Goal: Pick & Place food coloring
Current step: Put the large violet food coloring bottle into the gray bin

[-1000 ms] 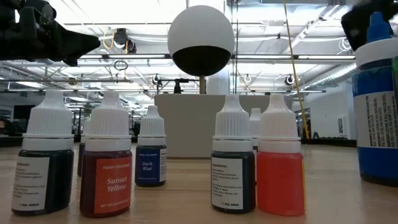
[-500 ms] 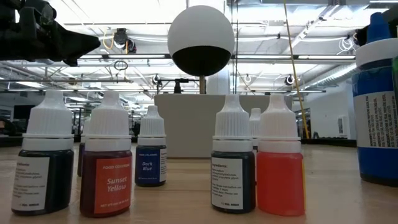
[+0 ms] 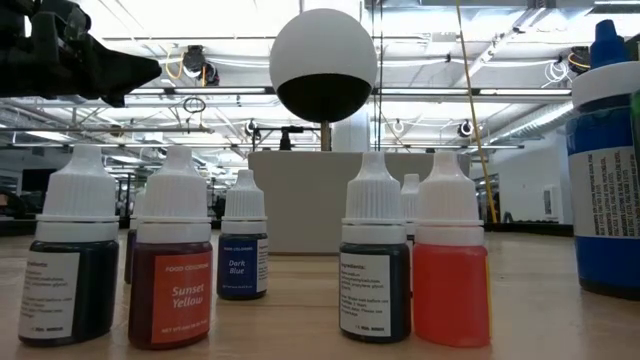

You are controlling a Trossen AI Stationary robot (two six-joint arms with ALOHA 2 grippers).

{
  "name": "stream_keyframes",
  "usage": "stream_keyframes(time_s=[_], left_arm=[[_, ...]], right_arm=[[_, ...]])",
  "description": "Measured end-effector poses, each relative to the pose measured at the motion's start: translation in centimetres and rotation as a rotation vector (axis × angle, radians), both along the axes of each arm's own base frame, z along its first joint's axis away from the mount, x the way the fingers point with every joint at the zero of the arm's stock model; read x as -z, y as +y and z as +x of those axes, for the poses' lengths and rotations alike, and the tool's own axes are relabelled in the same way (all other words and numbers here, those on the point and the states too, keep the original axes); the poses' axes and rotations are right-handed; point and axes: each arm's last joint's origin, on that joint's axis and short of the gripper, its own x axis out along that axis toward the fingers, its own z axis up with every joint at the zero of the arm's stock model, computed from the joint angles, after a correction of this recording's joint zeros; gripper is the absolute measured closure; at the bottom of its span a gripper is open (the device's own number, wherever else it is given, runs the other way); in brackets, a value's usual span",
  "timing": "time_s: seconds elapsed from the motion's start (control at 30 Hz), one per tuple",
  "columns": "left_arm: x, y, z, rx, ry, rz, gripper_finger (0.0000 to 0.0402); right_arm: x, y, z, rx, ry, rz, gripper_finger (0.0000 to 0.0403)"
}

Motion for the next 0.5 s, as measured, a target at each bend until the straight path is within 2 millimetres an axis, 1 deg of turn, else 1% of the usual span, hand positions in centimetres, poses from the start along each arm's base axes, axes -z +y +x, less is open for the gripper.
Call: stream_keyframes(time_s=[0.13, 0.3, 0.5], left_arm=[[-0.01, 0.0, 0.0, 0.0, -0.001, 0.0, 0.0325], [-0.01, 0.0, 0.0, 0.0, -0.001, 0.0, 0.0325], [-0.02, 0.0, 0.0, 0.0, -0.002, 0.0, 0.0325]], right_arm=[[0.03, -0.01, -0.02, 0.0, 0.003, -0.002, 0.0133], [0.09, -0.03, -0.03, -0.001, 0.007, -0.007, 0.0162], [0.64, -0.26, -0.21, 0.015, 0.061, -0.022, 0.0198]])
